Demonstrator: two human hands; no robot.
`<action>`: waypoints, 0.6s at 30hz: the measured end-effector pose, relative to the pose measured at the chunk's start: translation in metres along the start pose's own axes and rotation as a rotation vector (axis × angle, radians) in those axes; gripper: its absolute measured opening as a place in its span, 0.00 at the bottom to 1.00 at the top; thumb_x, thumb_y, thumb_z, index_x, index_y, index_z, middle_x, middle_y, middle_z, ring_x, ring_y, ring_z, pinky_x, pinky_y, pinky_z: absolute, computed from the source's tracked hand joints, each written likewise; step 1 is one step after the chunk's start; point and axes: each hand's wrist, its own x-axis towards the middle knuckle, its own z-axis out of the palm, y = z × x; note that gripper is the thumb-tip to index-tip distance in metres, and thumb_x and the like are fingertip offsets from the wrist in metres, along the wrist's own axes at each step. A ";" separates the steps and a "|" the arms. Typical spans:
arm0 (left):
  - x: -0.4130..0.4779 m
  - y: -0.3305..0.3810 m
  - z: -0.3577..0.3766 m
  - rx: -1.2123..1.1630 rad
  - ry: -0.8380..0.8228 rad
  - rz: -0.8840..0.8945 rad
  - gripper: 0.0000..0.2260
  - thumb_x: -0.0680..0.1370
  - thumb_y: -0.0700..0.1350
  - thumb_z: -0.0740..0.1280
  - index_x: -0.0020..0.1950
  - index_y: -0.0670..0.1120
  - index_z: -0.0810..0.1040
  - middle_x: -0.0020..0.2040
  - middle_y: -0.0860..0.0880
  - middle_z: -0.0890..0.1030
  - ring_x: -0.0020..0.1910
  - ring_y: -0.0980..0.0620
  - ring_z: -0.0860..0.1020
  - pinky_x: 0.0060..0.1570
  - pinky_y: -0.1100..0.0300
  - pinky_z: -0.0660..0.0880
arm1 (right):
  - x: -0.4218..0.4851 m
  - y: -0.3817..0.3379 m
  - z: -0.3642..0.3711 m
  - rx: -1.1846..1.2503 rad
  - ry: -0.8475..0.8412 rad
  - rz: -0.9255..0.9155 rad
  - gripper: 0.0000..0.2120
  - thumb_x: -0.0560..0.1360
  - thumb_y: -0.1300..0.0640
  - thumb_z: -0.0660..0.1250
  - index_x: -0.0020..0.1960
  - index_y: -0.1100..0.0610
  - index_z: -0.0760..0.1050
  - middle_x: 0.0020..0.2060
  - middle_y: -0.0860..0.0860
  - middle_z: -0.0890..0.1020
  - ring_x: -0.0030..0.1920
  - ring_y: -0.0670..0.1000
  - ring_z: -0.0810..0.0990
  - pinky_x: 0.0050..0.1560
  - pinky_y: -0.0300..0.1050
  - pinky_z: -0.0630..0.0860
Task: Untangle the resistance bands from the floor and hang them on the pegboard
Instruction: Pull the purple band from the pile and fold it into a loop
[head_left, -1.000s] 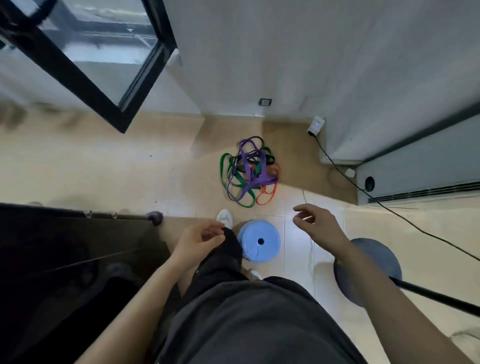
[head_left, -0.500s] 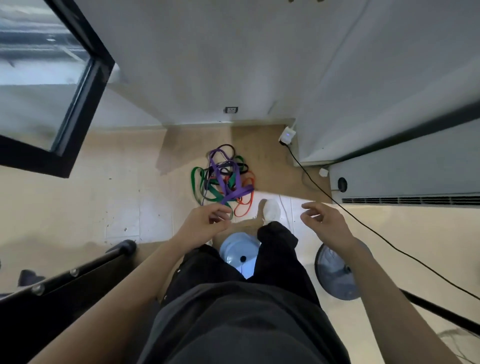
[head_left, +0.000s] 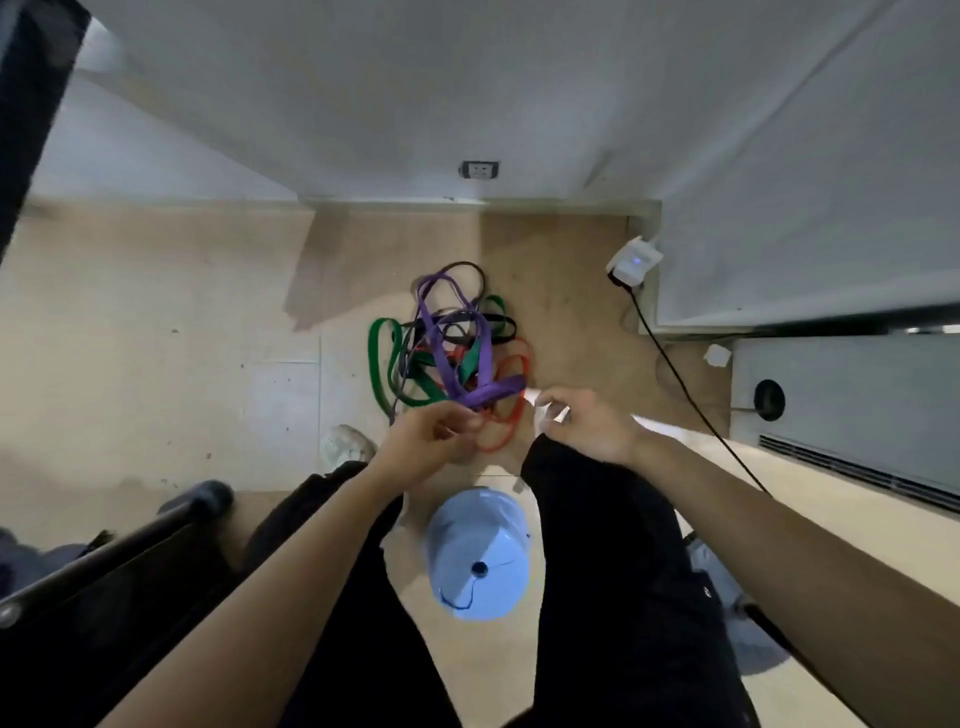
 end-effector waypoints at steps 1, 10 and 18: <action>0.029 -0.023 0.002 0.026 -0.002 -0.013 0.07 0.69 0.59 0.72 0.45 0.70 0.80 0.43 0.62 0.85 0.45 0.59 0.84 0.50 0.59 0.81 | 0.034 0.014 0.009 -0.014 -0.008 0.009 0.11 0.76 0.57 0.71 0.58 0.55 0.79 0.49 0.52 0.84 0.42 0.50 0.77 0.52 0.46 0.75; 0.241 -0.257 0.010 0.247 0.267 -0.181 0.06 0.80 0.51 0.67 0.57 0.55 0.80 0.51 0.57 0.82 0.49 0.54 0.81 0.44 0.61 0.74 | 0.317 0.123 0.123 -0.010 0.095 0.208 0.20 0.77 0.49 0.71 0.65 0.56 0.77 0.55 0.54 0.83 0.59 0.56 0.81 0.61 0.46 0.75; 0.324 -0.362 0.040 0.387 0.410 -0.248 0.15 0.81 0.52 0.66 0.65 0.50 0.75 0.57 0.46 0.80 0.54 0.42 0.80 0.54 0.48 0.80 | 0.424 0.168 0.187 0.075 0.373 0.173 0.12 0.77 0.59 0.70 0.58 0.60 0.76 0.52 0.59 0.84 0.55 0.59 0.81 0.51 0.45 0.74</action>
